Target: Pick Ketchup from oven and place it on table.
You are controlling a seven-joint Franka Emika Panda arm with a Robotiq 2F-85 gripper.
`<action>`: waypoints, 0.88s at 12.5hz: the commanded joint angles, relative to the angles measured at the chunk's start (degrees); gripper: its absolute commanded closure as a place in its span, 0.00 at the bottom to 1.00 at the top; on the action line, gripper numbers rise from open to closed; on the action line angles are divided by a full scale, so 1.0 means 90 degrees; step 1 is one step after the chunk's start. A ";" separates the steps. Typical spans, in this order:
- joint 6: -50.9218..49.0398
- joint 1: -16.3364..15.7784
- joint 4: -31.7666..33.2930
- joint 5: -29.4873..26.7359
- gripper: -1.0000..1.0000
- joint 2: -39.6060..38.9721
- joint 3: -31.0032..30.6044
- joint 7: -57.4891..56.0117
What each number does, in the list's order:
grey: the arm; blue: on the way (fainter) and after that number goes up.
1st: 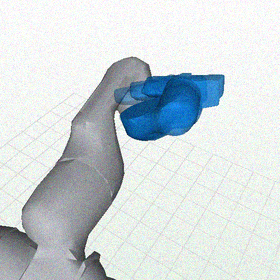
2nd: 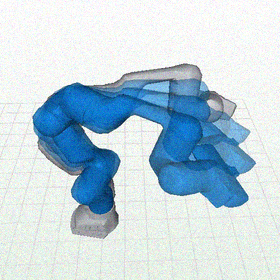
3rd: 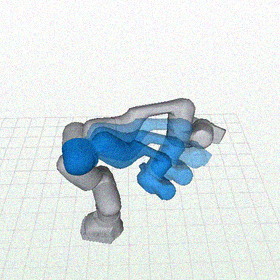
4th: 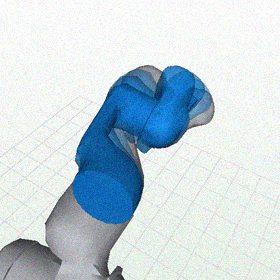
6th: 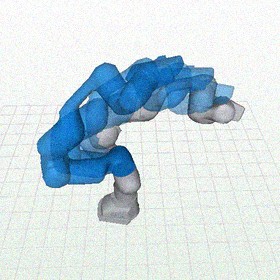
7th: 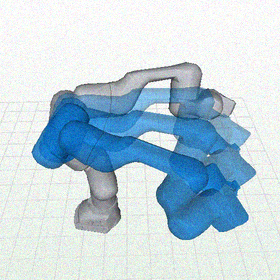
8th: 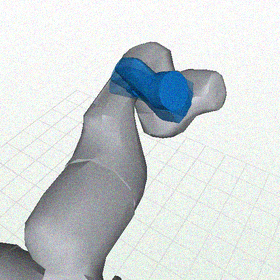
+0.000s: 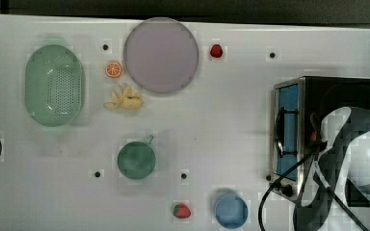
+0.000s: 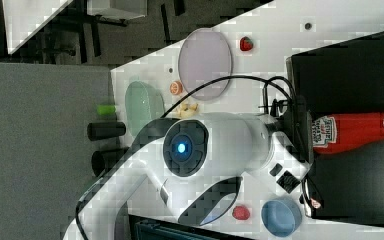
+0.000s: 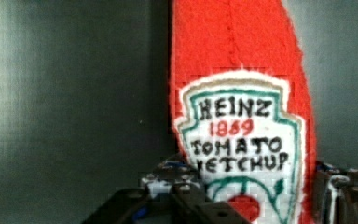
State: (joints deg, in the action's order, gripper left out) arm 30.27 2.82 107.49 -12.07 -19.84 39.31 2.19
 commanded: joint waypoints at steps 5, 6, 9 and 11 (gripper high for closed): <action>-0.2344 -0.0623 -0.1668 0.0633 0.39 0.1293 -0.0495 0.0068; -0.2656 -0.0801 -0.1671 0.0635 0.39 0.1526 -0.0853 0.0068; -0.2665 -0.1039 -0.1658 0.0651 0.39 0.1813 -0.1822 0.0068; -0.2664 -0.1083 -0.1599 0.0651 0.39 0.1796 -0.2297 0.0072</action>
State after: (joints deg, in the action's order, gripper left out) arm 6.57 -5.75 91.04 -5.60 -2.14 18.23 2.55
